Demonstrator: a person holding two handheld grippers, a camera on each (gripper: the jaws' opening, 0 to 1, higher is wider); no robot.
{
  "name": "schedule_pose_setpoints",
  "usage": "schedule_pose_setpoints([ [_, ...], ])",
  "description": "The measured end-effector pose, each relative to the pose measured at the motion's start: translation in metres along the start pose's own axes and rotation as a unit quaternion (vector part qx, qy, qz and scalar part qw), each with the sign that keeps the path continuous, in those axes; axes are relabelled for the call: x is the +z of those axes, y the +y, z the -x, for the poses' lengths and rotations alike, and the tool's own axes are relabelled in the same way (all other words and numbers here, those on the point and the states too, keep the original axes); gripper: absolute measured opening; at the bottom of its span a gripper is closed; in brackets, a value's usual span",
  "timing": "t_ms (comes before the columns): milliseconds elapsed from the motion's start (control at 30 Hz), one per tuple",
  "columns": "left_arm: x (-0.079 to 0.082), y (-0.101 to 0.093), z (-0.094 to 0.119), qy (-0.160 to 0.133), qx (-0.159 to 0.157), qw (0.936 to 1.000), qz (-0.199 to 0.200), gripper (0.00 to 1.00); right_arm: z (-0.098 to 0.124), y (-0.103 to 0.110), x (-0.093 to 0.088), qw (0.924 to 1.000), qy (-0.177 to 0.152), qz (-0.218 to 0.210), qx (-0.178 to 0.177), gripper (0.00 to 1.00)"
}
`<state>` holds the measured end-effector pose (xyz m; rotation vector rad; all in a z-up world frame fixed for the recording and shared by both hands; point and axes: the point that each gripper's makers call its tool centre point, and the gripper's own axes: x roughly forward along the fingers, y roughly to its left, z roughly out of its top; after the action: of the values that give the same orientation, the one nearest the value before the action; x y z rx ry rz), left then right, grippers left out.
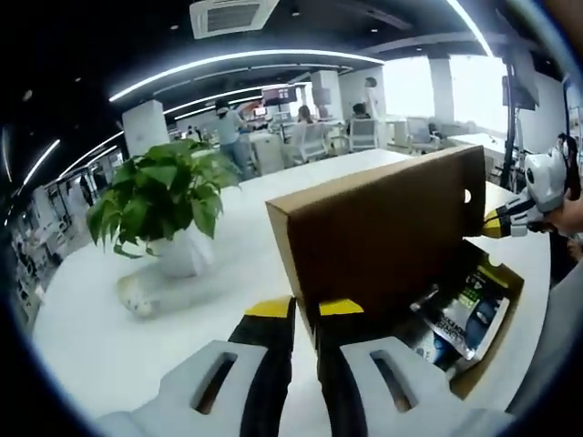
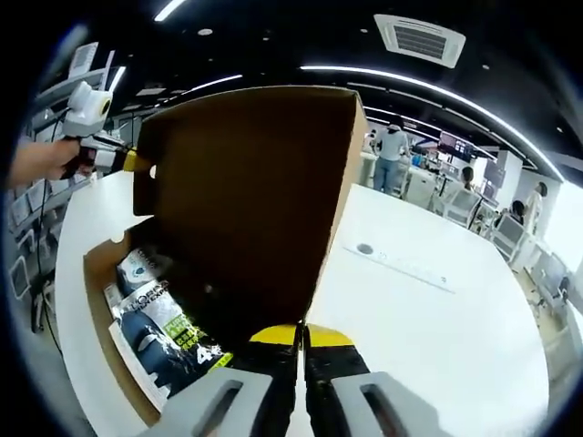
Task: Operate the shoe box by opening the lid, removing the specified soft item, and placing it in the target area until the item is outside and the box remains undamaged.
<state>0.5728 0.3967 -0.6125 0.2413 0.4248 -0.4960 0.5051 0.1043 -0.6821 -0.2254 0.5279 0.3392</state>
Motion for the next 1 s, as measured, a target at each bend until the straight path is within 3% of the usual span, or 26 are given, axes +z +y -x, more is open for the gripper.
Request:
schedule_pose_setpoints([
  [667, -0.047, -0.008, 0.008, 0.049, 0.008, 0.9987, 0.015, 0.06, 0.0, 0.001, 0.002, 1.0, 0.005, 0.002, 0.004, 0.0],
  [1000, -0.058, -0.012, 0.002, 0.067, 0.007, 0.9976, 0.018, 0.04, 0.0, 0.0, 0.003, 1.0, 0.005, -0.006, 0.005, 0.0],
])
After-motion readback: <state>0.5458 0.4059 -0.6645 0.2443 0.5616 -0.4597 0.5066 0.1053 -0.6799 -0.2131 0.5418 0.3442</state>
